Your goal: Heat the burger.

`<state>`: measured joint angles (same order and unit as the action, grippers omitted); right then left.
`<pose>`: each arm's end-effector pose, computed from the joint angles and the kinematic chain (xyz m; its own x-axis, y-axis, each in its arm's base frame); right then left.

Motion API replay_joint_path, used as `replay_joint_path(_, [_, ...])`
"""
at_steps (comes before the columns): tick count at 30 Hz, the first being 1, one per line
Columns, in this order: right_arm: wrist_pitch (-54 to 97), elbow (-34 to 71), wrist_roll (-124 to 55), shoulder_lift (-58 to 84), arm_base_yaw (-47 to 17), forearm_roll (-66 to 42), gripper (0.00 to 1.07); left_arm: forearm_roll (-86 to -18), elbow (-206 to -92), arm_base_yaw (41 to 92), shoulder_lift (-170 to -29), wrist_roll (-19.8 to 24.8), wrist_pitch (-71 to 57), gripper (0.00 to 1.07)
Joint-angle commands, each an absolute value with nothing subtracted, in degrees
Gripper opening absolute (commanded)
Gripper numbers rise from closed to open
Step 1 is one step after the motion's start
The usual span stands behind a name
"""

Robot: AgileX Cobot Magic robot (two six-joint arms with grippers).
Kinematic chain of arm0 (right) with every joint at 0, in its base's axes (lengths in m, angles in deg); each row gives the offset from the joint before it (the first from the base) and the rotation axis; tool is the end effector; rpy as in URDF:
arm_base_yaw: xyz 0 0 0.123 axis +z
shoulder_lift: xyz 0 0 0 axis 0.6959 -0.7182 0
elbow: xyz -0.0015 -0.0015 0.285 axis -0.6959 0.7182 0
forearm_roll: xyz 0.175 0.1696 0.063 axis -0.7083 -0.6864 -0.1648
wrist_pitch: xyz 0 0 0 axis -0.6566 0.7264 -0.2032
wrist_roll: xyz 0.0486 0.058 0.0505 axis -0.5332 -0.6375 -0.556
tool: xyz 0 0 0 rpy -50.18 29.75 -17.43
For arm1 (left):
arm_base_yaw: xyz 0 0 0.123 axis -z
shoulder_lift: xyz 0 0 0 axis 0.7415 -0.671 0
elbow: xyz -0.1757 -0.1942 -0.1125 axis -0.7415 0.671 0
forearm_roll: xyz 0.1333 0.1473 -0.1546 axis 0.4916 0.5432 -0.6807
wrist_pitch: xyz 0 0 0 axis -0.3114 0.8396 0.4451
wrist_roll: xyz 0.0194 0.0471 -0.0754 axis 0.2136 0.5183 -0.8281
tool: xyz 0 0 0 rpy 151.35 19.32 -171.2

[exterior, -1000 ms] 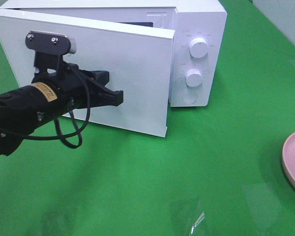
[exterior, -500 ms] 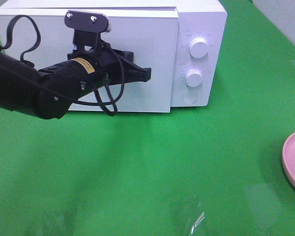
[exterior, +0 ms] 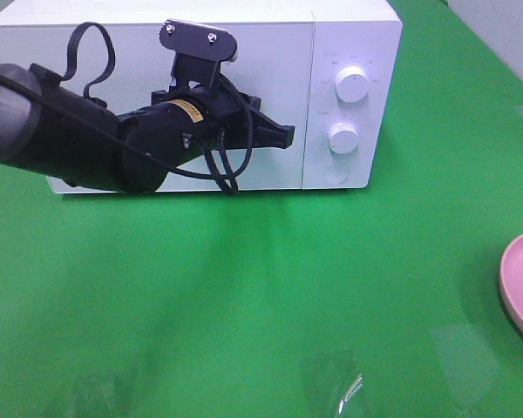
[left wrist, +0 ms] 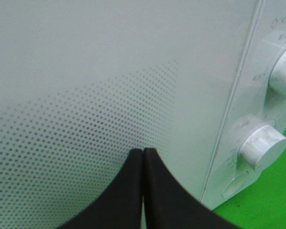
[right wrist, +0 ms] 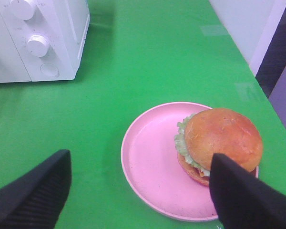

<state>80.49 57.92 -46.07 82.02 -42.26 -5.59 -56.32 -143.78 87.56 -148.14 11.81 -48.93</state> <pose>-0.0015 -0.0083 0.2837 -0.3680 0.0457 -0.9287 0.0733 0.9971 0.0200 0.3441 -0.2662 0.1600 -0.2652 0.1457 -0.9531 0.4941 0.8694 -0.0046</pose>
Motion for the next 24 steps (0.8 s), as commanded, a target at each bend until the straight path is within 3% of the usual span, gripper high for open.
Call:
replay_joint_path(1, [79.97,58.09,-45.5,83.57,-42.44,-5.3,0.75,-61.82,-145.73,84.64,-148.03,11.92,-53.8,0.0])
replay_joint_path(15, [79.97,58.09,-45.5,83.57,-42.44,-5.3,0.75,-61.36,-139.03,91.86,-139.95,12.15,-39.25,0.0])
replay_joint_path(16, [79.97,58.09,-45.5,83.57,-42.44,-5.3,0.75,-61.36,-137.48,92.83,-138.46,12.21,-35.18,0.09])
replay_joint_path(17, [79.97,58.09,-45.5,83.57,-42.44,-5.3,0.75,-61.36,-137.48,92.83,-138.46,12.21,-35.18,0.09])
replay_joint_path(18, [79.97,58.09,-45.5,83.57,-42.44,-5.3,0.75,-61.36,-136.62,93.01,-137.49,12.21,-31.28,0.31])
replay_joint_path(19, [79.97,58.09,-45.5,83.57,-42.44,-5.3,0.75,-61.36,-136.62,93.01,-137.49,12.21,-31.28,0.31])
replay_joint_path(20, [79.97,58.09,-45.5,83.57,-42.44,-5.3,0.75,-61.36,-136.28,93.12,-136.86,12.21,-28.65,0.48])
replay_joint_path(21, [79.97,58.09,-45.5,83.57,-42.44,-5.3,0.75,-61.36,-136.28,93.12,-136.86,12.21,-28.65,0.48])
replay_joint_path(22, [79.97,58.09,-45.5,83.57,-42.44,-5.3,0.75,-61.36,-136.05,93.23,-136.17,12.15,-23.55,0.81])
replay_joint_path(23, [79.97,58.09,-45.5,83.57,-42.44,-5.3,0.75,-61.42,-135.99,93.23,-135.71,12.04,-18.16,1.01])
replay_joint_path(24, [79.97,58.09,-45.5,83.57,-42.44,-5.3,0.75,-61.42,-135.99,93.23,-135.71,12.04,-18.16,1.01])
